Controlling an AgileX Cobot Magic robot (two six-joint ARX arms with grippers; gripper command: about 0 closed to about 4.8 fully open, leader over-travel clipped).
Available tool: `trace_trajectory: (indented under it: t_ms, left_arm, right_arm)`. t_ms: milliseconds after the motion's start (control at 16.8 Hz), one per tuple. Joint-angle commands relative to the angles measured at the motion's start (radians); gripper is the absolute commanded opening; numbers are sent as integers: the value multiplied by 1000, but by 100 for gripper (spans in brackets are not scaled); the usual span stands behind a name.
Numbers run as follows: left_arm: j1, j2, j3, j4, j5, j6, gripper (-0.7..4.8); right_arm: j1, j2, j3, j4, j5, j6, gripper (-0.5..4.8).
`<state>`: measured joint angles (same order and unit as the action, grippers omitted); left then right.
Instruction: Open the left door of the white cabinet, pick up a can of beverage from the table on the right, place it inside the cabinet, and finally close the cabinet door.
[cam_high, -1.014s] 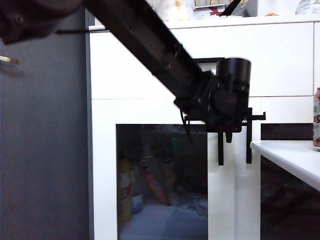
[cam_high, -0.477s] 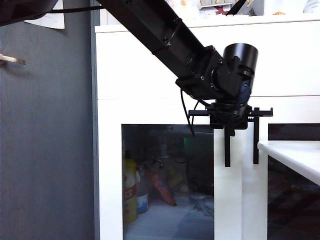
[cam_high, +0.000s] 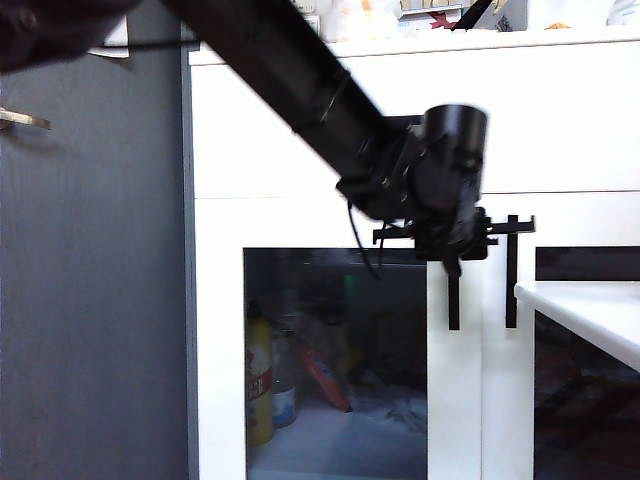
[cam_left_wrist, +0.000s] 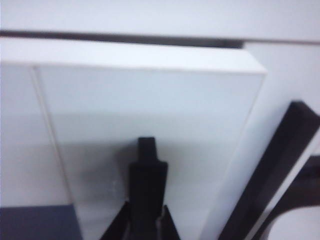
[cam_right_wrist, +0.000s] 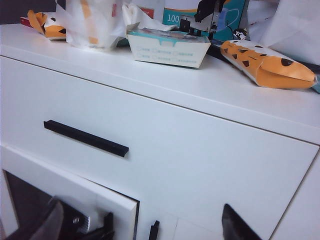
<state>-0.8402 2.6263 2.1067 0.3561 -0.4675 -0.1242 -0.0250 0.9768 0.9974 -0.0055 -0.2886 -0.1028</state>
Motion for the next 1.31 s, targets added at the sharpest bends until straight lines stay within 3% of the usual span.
trace_trajectory:
  t_ms: [60, 477, 656, 1312]
  left_arm:
    - [-1, 1, 4, 8, 87, -70, -5]
    - [-6, 0, 5, -3, 90, -70, -5]
    - [-7, 0, 5, -3, 90, -70, -5]
    - [-33, 19, 4, -1, 91, -70, -5]
  right_arm:
    - [0, -5, 4, 5, -2, -2, 408]
    - [0, -32, 5, 18, -2, 56, 408]
    - [0, -51, 5, 7, -2, 137, 408]
    - [0, -84, 5, -2, -1, 125, 408]
